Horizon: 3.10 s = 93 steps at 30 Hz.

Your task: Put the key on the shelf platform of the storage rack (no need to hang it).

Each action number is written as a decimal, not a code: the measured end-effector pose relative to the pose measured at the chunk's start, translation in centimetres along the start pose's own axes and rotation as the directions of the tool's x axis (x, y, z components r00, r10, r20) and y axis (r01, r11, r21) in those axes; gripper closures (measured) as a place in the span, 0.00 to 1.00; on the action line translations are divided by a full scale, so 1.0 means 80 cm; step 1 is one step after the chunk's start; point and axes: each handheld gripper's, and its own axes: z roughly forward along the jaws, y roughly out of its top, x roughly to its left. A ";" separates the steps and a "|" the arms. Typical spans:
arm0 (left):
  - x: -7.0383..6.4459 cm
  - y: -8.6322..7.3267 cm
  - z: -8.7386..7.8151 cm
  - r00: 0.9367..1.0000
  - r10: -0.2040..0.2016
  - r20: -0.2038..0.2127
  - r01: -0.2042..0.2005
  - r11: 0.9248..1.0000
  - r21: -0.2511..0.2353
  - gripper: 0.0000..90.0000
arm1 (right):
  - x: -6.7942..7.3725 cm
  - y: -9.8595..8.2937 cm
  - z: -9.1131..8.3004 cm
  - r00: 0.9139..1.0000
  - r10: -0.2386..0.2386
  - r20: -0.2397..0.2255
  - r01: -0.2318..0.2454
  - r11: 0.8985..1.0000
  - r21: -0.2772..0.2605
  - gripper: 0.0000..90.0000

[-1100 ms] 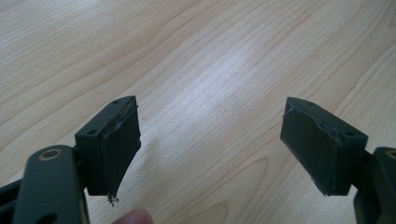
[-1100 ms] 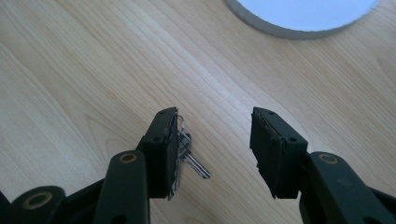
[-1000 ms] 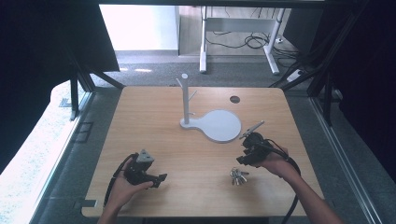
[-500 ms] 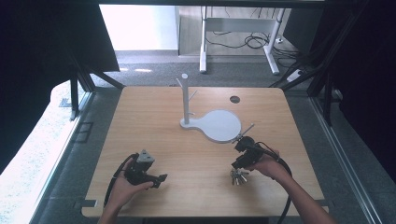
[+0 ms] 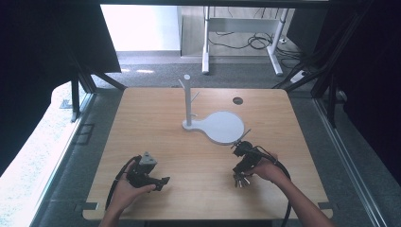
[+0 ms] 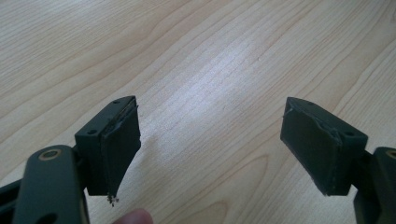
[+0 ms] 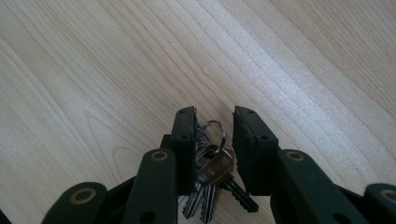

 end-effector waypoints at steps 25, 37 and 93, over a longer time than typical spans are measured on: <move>-0.002 0.000 0.004 1.000 0.003 0.008 -0.003 1.000 0.025 0.22 | 0.010 0.004 0.006 0.999 -0.015 -0.047 0.016 0.999 0.028 0.91; 0.000 -0.001 0.005 1.000 -0.004 0.012 0.003 0.999 0.041 0.22 | 0.016 0.005 0.011 0.998 -0.056 -0.016 0.057 0.995 0.078 0.98; 0.013 -0.005 -0.007 0.999 -0.044 -0.017 0.045 0.999 0.010 0.22 | 0.013 0.017 -0.091 0.990 -0.129 0.061 0.129 0.992 0.002 1.00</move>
